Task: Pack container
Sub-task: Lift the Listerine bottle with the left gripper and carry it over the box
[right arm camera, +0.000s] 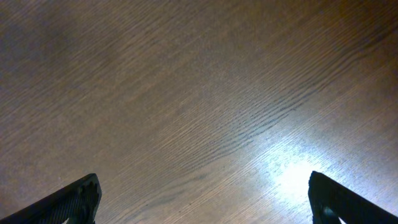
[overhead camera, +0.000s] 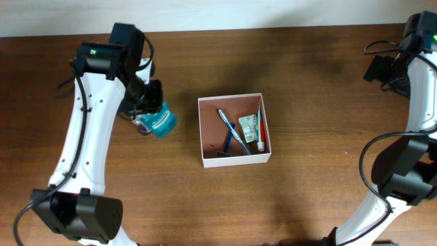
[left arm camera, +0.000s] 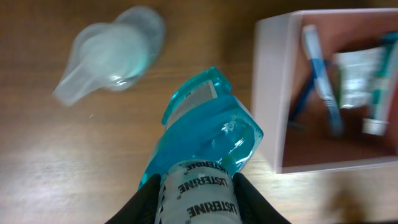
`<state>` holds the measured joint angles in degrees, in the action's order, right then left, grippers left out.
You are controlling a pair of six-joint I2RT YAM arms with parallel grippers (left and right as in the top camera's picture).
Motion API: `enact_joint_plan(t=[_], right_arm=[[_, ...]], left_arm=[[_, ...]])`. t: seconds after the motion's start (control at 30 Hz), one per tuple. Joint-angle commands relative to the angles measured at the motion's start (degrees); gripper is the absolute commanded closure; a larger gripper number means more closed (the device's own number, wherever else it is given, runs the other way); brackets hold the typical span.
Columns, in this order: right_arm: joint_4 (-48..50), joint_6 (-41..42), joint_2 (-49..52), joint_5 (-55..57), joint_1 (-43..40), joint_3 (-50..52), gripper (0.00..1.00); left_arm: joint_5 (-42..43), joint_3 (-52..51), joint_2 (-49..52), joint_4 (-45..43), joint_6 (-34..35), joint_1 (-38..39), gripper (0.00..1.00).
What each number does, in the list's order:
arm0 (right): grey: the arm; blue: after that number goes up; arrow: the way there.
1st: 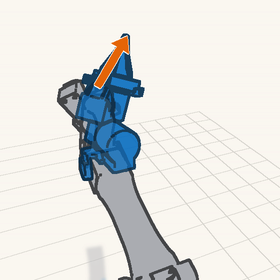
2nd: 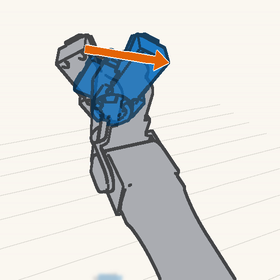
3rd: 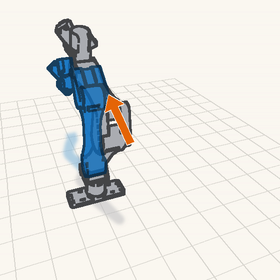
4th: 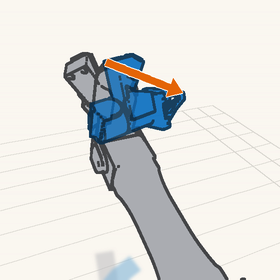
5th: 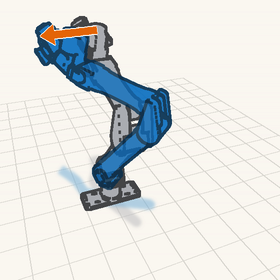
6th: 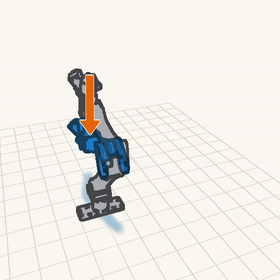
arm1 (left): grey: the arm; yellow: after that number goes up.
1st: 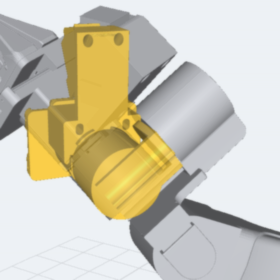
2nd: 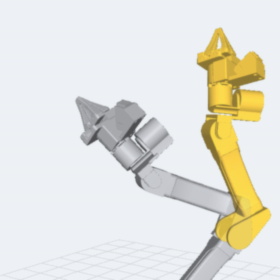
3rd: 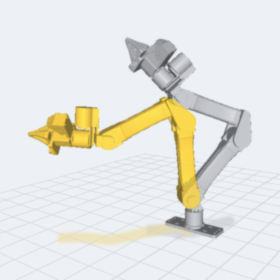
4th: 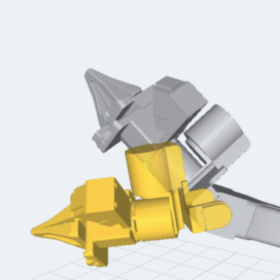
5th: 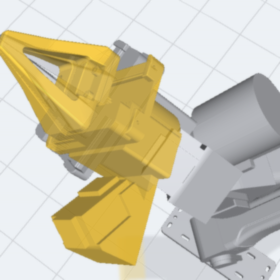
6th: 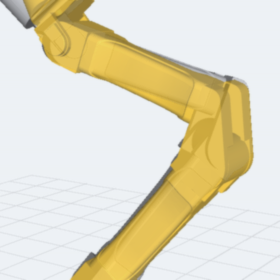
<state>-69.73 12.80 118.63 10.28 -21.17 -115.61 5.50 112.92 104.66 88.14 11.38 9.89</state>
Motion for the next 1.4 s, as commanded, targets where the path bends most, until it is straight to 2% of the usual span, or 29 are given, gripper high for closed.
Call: enact_joint_plan(t=[0.0,0.1,0.17,0.6,0.9,1.37], right_arm=[[0.15,-0.33,-0.17,0.70,0.09,-0.31,0.02],[0.15,-0.33,-0.17,0.70,0.09,-0.31,0.02],[0.15,-0.33,-0.17,0.70,0.09,-0.31,0.02],[0.15,-0.33,-0.17,0.70,0.09,-0.31,0.02],[0.15,-0.33,-0.17,0.70,0.09,-0.31,0.02],[0.15,-0.33,-0.17,0.72,0.09,-0.31,0.02]], left_arm=[[4.26,8.41,-0.55,0.92,-0.76,3.74,0.79],[4.37,13.51,-0.55,1.36,-0.15,6.54,0.79],[4.37,15.21,-0.55,1.16,2.71,8.44,0.78],[4.15,15.19,0.33,0.31,3.52,19.56,0.77],[-1.64,11.26,0.76,1.36,-3.85,23.98,0.78],[-2.32,0.39,0.76,-2.58,-7.26,23.98,0.77]])
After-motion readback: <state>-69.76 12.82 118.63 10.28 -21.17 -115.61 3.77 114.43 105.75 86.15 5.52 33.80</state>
